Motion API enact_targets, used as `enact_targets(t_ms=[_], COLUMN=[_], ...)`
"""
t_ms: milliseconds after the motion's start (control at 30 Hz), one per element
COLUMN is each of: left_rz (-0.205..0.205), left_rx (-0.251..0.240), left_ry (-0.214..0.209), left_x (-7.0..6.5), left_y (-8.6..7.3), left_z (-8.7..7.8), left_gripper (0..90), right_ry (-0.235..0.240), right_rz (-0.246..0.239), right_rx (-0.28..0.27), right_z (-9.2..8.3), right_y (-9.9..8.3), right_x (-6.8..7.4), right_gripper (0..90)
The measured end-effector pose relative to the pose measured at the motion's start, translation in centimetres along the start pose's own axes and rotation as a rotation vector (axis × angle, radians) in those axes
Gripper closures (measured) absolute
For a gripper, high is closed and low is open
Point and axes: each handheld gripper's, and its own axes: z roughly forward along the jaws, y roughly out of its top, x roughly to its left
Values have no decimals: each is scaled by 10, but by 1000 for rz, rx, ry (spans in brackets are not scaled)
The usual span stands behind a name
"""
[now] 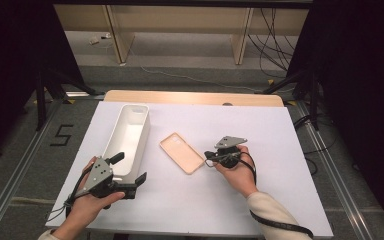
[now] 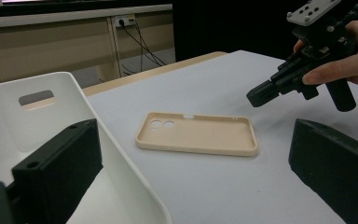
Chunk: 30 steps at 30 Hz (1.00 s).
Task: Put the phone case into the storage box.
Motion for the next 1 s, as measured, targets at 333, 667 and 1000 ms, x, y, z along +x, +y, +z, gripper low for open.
enact_targets(t_ms=[333, 667, 1000], left_rz=[-2, -3, -2], left_rx=[1, 0, -5], left_ry=[0, -1, -4], left_x=[0, 0, 0], left_y=[0, 0, 0], left_z=[0, -1, 0], left_gripper=[23, 24, 24], right_ry=[-17, -15, -11], right_rz=[15, 30, 24], right_rx=[54, 80, 87], right_z=[14, 21, 22], right_y=[-2, -3, -4], right_x=[-6, -2, 0], right_gripper=[900, 900, 900])
